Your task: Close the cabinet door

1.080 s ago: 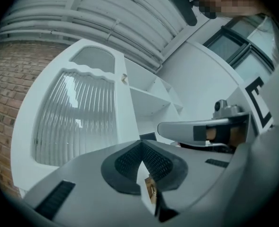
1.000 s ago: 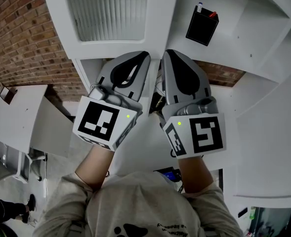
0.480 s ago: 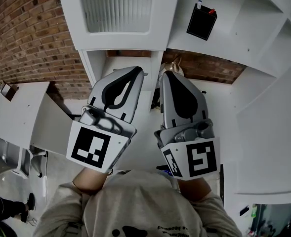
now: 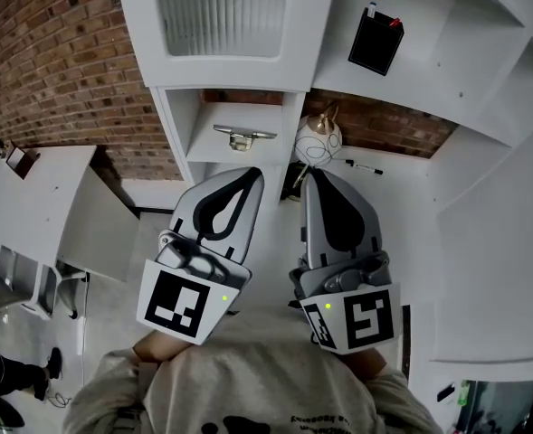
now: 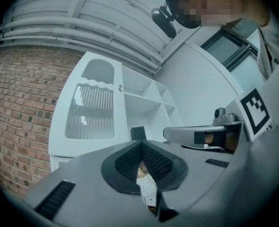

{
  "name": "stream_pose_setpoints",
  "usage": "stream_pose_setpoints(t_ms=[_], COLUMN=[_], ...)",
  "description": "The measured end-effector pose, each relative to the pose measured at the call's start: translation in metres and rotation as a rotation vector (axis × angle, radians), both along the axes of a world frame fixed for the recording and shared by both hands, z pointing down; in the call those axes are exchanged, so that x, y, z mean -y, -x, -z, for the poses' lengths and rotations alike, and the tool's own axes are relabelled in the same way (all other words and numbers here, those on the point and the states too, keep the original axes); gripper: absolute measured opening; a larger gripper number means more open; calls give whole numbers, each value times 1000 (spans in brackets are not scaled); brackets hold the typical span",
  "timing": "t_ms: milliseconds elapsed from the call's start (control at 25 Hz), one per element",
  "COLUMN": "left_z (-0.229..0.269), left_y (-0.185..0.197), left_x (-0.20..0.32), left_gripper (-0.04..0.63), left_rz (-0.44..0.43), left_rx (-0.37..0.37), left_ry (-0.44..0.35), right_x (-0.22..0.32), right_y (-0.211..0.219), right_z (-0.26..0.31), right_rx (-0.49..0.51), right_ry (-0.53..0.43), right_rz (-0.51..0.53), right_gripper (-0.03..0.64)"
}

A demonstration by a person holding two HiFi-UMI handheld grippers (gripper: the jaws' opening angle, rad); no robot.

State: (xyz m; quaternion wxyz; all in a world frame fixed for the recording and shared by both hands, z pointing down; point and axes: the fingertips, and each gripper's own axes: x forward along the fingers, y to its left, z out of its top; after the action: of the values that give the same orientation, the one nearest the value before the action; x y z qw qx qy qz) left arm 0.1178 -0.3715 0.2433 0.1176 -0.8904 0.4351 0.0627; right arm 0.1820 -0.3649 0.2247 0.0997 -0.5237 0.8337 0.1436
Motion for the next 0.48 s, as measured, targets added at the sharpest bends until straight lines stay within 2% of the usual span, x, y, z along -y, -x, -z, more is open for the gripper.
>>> stream_pose_setpoints(t_ms=[160,320,480], left_z=[-11,-23,-29], left_y=[-2,-11,-17], left_x=[-7,-16,-18], left_gripper=[6,7,8], left_rz=[12,0,9], left_rx=[5,2,-3], left_ry=[5,16,32], right_x=[-2,-10,-14], right_y=[-6,-7,1], right_z=[-16,-27,-33], right_rx=[4,-75,-86], right_ry=[34,29,37], right_rz=[3,-19,34], right_gripper=[18,18,18])
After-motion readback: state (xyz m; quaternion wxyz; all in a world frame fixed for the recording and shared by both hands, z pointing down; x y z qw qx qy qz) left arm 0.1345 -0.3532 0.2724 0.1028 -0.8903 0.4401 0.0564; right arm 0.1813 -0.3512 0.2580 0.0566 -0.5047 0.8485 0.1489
